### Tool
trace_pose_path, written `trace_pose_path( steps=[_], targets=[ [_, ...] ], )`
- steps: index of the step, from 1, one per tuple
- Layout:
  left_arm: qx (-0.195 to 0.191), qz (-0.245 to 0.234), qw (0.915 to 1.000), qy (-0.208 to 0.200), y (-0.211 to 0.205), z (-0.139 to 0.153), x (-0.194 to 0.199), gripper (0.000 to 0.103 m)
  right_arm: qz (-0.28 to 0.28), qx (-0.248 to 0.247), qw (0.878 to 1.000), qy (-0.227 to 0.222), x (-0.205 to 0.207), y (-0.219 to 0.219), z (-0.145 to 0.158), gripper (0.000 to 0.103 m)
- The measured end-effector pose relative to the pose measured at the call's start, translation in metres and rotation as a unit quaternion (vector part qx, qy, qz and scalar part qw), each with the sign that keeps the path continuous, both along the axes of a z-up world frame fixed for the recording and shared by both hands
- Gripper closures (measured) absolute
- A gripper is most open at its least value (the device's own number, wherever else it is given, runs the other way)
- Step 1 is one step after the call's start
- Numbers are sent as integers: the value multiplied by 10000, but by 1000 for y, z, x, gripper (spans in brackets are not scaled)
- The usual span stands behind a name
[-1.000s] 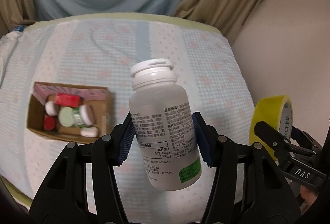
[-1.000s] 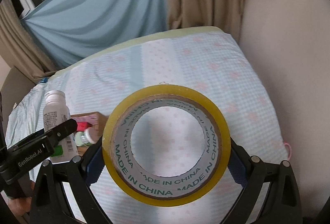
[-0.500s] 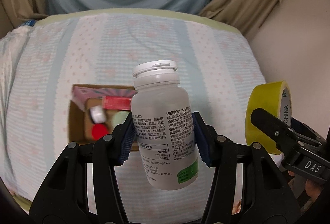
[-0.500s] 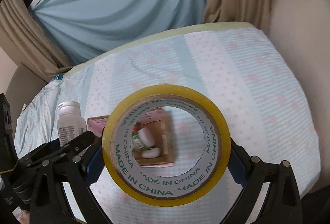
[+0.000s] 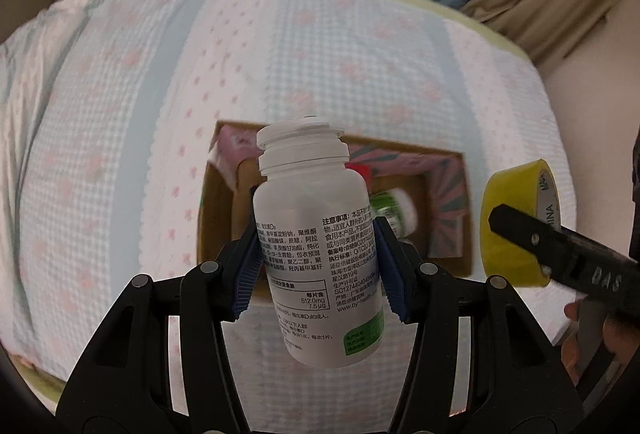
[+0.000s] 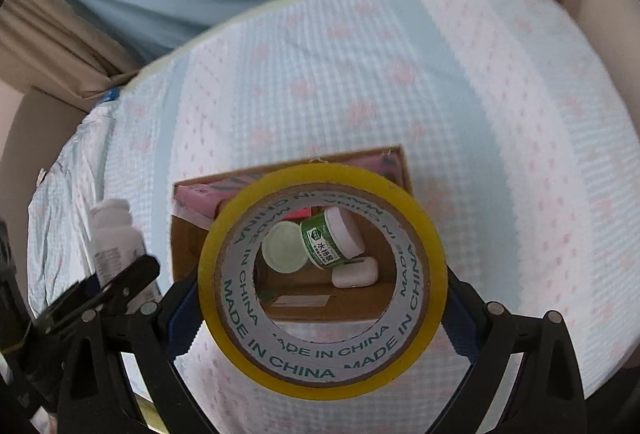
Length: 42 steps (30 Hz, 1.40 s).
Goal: Organize rigid objects
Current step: 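Carry the white pill bottle and yellow tape roll over the cardboard box with both tools, then open both tools to release the pill bottle and tape roll into the box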
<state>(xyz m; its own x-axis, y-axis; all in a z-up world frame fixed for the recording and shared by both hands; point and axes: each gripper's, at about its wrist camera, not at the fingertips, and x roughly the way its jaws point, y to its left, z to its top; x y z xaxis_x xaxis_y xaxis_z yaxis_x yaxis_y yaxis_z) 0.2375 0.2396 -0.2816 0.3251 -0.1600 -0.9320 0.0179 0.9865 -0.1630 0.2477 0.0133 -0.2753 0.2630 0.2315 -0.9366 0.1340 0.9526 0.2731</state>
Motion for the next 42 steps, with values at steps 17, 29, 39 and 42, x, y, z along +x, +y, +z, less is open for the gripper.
trace_pose_path(
  steps=[17, 29, 39, 42],
  targets=[
    [157, -684, 9924, 1008, -40, -109, 51, 55, -445, 304, 9930, 1051, 56, -11, -111, 5],
    [440, -1090, 9900, 774, -58, -105, 58, 0, -267, 79, 9943, 1027, 65, -3, -117, 0],
    [381, -942, 9921, 735, -48, -92, 41, 0, -370, 38, 9960, 811, 51, -8, -99, 0],
    [406, -875, 9931, 660, -44, -84, 33, 0, -351, -90, 9965, 759, 48, -6, -91, 0]
  ],
)
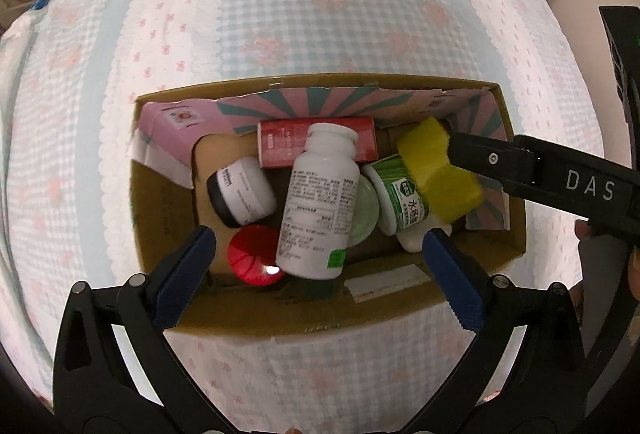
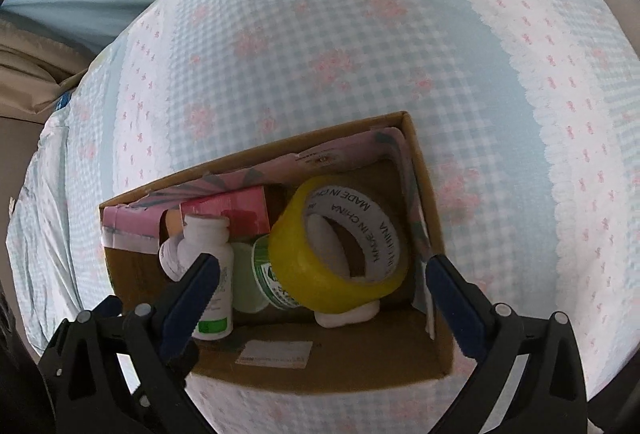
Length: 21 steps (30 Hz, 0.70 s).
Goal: Organize rigid objects
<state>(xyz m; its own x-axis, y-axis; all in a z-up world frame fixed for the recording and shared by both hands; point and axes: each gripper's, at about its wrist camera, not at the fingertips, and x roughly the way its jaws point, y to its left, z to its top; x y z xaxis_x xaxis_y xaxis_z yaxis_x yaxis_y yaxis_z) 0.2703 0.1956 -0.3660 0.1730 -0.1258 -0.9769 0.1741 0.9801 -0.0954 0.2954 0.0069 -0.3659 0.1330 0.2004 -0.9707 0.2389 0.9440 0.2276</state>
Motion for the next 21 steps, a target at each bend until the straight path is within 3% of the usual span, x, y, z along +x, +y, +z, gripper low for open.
trace_pose_path(
  steps=[6, 13, 21],
  targets=[
    [-32, 164, 9995, -281, 7, 25, -17, 0, 100, -125, 9999, 50, -18, -4, 17, 0],
    [31, 252, 9973, -689, 10, 71, -51, 0, 253, -81, 9996, -133, -55, -11, 57, 0],
    [-5, 298, 9901, -1374, 0, 153, -92, 0, 552, -577, 9923, -943, -103, -19, 147, 0]
  ],
)
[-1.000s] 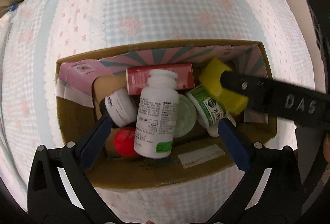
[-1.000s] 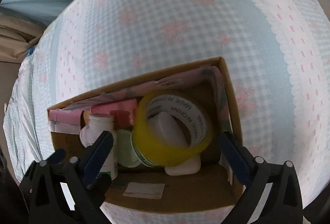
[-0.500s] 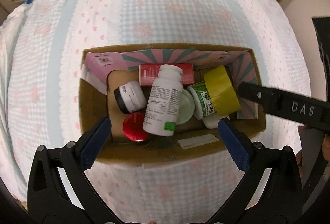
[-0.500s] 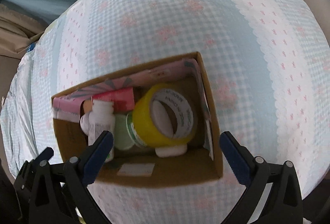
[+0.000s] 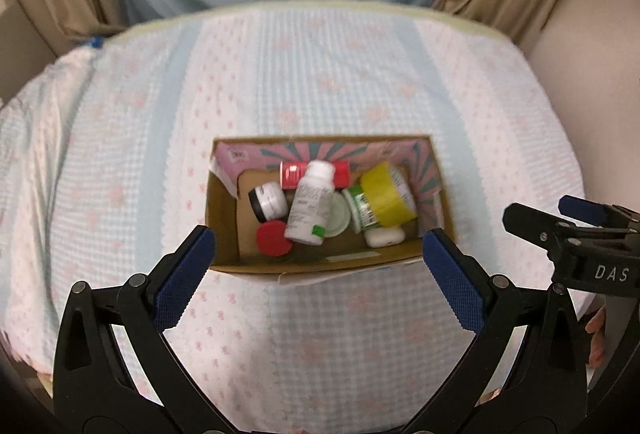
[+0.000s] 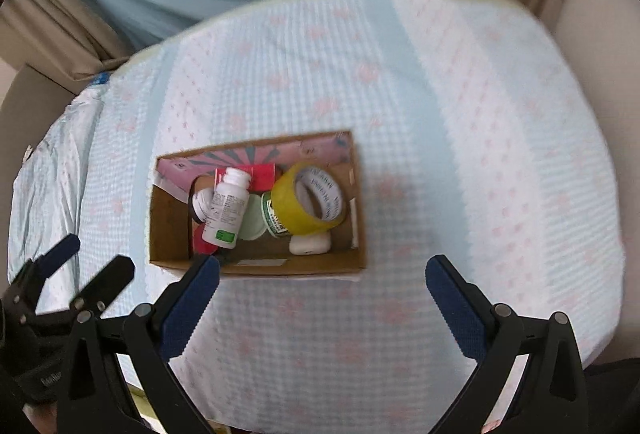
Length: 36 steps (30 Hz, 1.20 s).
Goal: Organize rigid objects
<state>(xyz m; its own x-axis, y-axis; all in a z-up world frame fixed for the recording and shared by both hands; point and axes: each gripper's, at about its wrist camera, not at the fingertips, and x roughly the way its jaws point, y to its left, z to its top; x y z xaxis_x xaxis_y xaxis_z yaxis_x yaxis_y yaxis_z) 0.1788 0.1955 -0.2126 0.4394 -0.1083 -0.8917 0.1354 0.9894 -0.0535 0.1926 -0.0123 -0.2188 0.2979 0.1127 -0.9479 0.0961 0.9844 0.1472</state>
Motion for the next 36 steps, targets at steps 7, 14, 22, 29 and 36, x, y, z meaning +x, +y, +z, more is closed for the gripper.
trace_pose_path(
  steps=[7, 14, 22, 29, 36],
  targets=[
    [-106, 99, 9955, -933, -20, 98, -56, 0, 237, -482, 9941, -946, -48, -20, 89, 0],
    [-358, 359, 9839, -1714, -36, 167, -118, 0, 176, -271, 9824, -1838, -106, -57, 162, 0],
    [-320, 462, 9760, -2104, -55, 184, -165, 0, 83, -455, 9710, -2347, -150, -81, 187, 0],
    [-228, 415, 9715, -2325, -72, 191, -187, 0, 21, -644, 9612, -2681, -174, -88, 197, 0],
    [-167, 394, 9685, -2455, -77, 195, -191, 0, 25, -721, 9564, -2829, -182, -91, 206, 0]
  ],
)
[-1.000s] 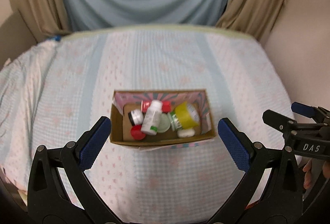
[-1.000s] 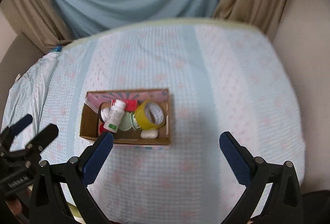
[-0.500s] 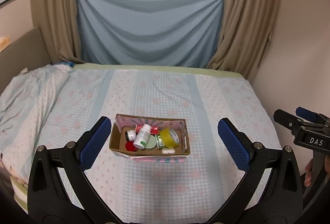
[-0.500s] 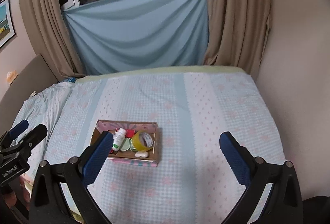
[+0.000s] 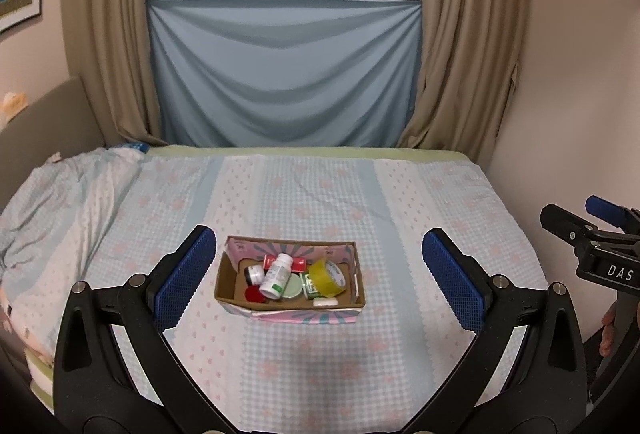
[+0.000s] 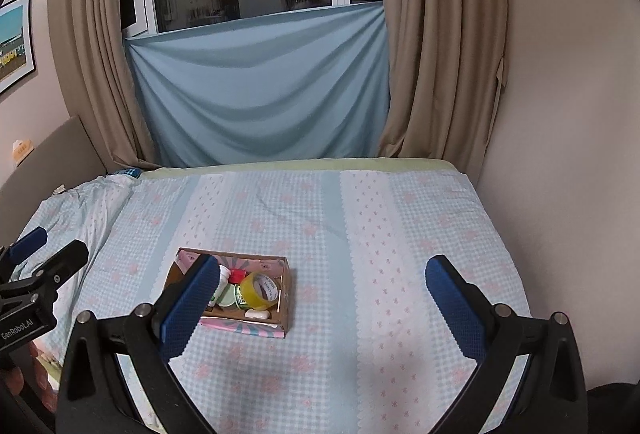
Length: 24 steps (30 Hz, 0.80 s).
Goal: Organize rigid objects
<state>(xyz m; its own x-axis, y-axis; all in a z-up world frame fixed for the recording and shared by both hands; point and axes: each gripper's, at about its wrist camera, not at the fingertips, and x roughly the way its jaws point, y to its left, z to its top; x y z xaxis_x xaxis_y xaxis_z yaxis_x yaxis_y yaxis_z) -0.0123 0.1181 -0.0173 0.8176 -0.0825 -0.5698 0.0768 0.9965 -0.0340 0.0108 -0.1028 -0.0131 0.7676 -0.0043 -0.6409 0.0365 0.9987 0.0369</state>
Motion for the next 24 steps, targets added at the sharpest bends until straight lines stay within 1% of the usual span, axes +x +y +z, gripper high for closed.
trace_pose_path(
  steps=[9, 24],
  targets=[
    [23, -14, 10000, -39, -4, 1, -1, 0, 21, -59, 9999, -81, -1, -2, 4, 0],
    [94, -25, 9999, -58, -2, 3, 5, 0, 70, -42, 9999, -60, 6, -3, 2, 0]
  ],
)
